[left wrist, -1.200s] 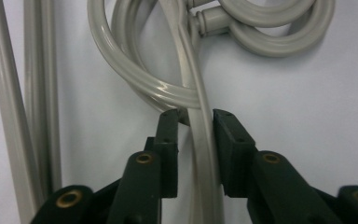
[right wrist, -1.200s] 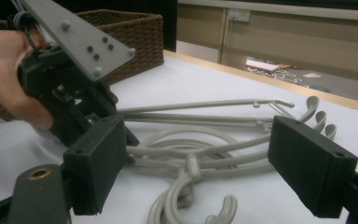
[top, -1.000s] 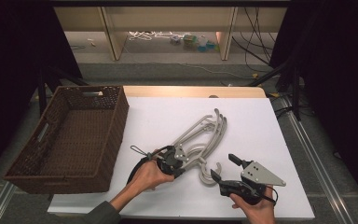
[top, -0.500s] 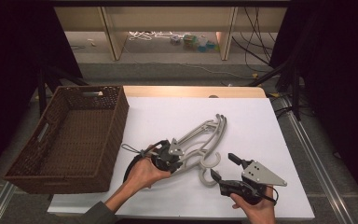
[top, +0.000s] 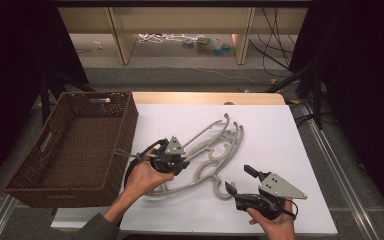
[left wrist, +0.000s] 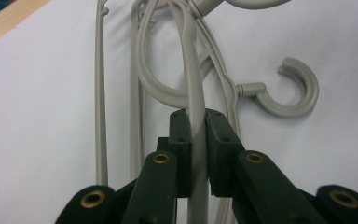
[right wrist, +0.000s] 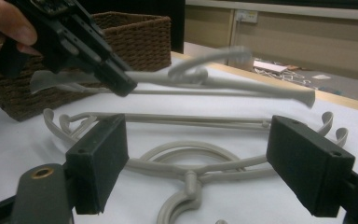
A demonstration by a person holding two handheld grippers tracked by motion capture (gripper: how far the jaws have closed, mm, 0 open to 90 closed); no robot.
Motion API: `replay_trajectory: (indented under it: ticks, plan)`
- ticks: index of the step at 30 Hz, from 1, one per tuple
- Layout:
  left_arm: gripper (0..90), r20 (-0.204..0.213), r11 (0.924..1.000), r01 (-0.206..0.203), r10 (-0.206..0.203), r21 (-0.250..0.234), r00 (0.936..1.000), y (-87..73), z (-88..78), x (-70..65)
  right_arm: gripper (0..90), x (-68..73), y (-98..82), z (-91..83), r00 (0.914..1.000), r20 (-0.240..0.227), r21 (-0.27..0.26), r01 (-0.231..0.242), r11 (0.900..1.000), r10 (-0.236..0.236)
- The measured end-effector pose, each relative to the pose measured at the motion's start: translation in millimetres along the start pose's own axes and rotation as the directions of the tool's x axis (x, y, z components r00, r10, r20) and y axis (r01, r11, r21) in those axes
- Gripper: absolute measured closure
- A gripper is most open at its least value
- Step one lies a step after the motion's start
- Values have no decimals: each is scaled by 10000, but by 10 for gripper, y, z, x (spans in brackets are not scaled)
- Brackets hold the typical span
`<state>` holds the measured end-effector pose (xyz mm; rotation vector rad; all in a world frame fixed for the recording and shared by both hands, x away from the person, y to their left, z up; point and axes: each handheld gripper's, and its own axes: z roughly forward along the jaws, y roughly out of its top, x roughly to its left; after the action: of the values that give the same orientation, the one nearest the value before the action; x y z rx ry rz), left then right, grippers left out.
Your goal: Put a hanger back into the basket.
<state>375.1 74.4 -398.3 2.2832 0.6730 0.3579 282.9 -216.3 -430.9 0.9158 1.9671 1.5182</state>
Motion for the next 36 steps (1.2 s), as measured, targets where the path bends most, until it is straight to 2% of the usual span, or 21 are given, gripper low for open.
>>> replay_trajectory:
  ticks: [10, 11, 12, 13, 16, 17, 19, 20, 22, 23, 24, 28, 30, 31, 36]
  plan:
    - [820, 102, 9954, 543, -537, -793, 9985, 39, -298, 119, 214, 6, -3, 5, 10000, 87, 110, 38, 9999, -39]
    - [821, 156, 9912, 727, -714, -1108, 9973, 50, -374, 169, 214, 7, -5, 5, 10000, 76, 104, 13, 9999, -13]
    - [821, 156, 9912, 727, -714, -1108, 9973, 50, -374, 169, 214, 7, -5, 5, 10000, 76, 104, 13, 9999, -13]
    - [821, 125, 9869, 912, -903, -1328, 9958, 71, -453, 212, 214, 8, -6, 1, 10000, 69, 157, 29, 9999, -30]
    - [821, -2, 9844, 915, -925, -1503, 9957, 102, -547, 250, 214, 4, -14, 13, 10000, -26, 156, 3, 9999, -2]
    - [820, -25, 9783, 1075, -1096, -1770, 9940, 128, -639, 292, 214, -2, -18, 16, 10000, 37, 242, -12, 9997, 11]
    - [820, -31, 9770, 1116, -1140, -1818, 9935, 142, -683, 313, 214, 2, -22, 27, 10000, 86, 181, 9, 9998, -11]
    - [820, -184, 9763, 1063, -1118, -1887, 9936, 170, -775, 347, 214, 6, -22, 29, 10000, 69, 181, 13, 9998, -14]
    - [820, -219, 9746, 1017, -1082, -1995, 9939, 200, -875, 399, 214, 7, -23, 28, 10000, 49, 195, 12, 9998, -13]
    - [820, -237, 9687, 1164, -1245, -2192, 9919, 210, -917, 419, 214, 4, -22, 24, 10000, 49, 247, 9, 9997, -10]
    - [820, -237, 9687, 1164, -1245, -2192, 9919, 210, -917, 419, 214, 4, -22, 24, 10000, 49, 247, 9, 9997, -10]
    - [820, -526, 9682, 1129, -1276, -2233, 9904, 227, -1103, 532, 214, 1, -24, 29, 9999, 118, 193, 15, 9998, -17]
    - [820, -527, 9638, 1284, -1444, -2338, 9881, 211, -1188, 599, 214, 2, -32, 36, 9999, -42, 197, -118, 9997, 119]
    - [820, -738, 9660, 1256, -1456, -2261, 9866, 195, -1253, 639, 214, 1, -32, 34, 9999, -62, 243, -114, 9996, 116]
    - [820, -1193, 9624, 1316, -1634, -2375, 9793, 77, -1480, 788, 214, 1, -32, 30, 10000, -19, 360, -54, 9993, 55]
